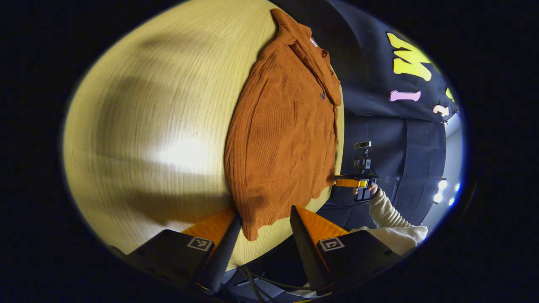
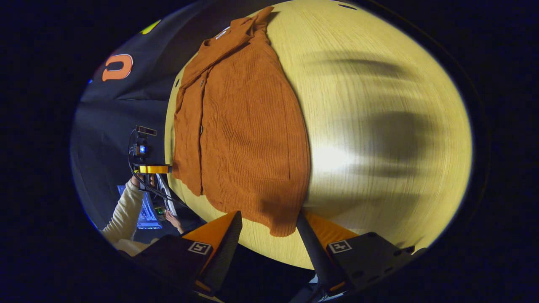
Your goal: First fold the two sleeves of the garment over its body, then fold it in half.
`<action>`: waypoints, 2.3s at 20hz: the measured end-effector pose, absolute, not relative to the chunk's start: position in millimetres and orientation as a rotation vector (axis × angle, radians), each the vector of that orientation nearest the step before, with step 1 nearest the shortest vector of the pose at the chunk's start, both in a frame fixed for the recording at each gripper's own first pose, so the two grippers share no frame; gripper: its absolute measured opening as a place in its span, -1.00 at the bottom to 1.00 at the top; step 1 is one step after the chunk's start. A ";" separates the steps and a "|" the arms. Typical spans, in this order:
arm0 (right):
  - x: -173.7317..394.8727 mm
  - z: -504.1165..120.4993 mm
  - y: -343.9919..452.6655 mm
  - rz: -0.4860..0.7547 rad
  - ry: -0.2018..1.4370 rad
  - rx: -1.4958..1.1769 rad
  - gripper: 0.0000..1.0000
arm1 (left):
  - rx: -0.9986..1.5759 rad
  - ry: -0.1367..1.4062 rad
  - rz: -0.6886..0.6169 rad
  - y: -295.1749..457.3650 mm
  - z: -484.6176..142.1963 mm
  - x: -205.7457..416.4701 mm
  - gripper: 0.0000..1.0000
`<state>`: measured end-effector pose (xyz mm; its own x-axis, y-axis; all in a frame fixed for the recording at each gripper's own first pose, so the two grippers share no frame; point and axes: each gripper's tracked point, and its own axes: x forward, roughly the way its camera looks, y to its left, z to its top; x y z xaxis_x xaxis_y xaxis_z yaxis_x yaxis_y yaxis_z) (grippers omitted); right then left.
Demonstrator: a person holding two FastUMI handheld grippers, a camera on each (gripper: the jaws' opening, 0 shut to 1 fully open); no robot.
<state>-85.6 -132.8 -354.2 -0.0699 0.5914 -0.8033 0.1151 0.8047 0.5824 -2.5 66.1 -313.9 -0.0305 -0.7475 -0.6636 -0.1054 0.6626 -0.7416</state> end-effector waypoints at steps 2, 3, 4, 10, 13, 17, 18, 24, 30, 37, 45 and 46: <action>-84.3 -355.5 -133.8 0.397 1.613 0.594 0.51 | -0.760 1.537 -0.583 63.1 -314.3 -1.0 0.27; -83.6 -356.3 -132.0 0.383 1.613 0.596 0.42 | -0.766 1.543 -0.577 60.3 -317.6 -2.6 0.17; -84.1 -357.0 -134.1 0.373 1.612 0.577 0.46 | -0.747 1.549 -0.565 60.4 -323.7 -4.3 0.21; -84.5 -368.4 -137.6 0.347 1.619 0.503 -0.05 | -0.764 1.613 -0.526 53.0 -331.2 -16.5 -0.80; -84.6 -368.8 -135.1 0.354 1.612 0.519 -0.71 | -0.712 1.605 -0.513 53.2 -331.9 -12.3 -0.84; -84.5 -369.1 -134.5 0.363 1.615 0.486 -0.75 | -0.637 1.574 -0.463 52.2 -335.9 -14.3 -0.85; -85.6 -368.7 -134.5 0.370 1.615 0.474 -0.75 | -0.590 1.559 -0.466 53.9 -337.3 -16.7 -0.85; -86.7 -367.9 -132.8 0.375 1.631 0.416 -0.85 | -0.478 1.517 -0.412 57.8 -337.3 -18.7 -0.94; -80.3 -331.7 -120.2 0.467 1.531 0.406 -0.84 | -0.450 1.359 -0.416 39.5 -292.7 3.4 -0.94; -31.6 -236.4 -104.3 0.586 1.296 0.432 -0.85 | -0.347 1.188 -0.408 37.0 -242.4 35.8 -0.94; 82.6 -152.4 -98.0 0.596 1.051 0.375 -0.84 | -0.313 0.989 -0.430 28.3 -176.4 135.4 -0.94; 100.7 -149.3 -97.7 0.586 1.032 0.370 -0.84 | -0.305 0.970 -0.425 28.2 -170.9 152.9 -0.94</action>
<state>100.7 -97.7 -149.3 0.3814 0.6142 -0.6908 -0.2789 0.7890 0.5474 152.9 28.2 -170.9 0.4941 -0.4773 -0.7267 0.2107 0.8766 -0.4326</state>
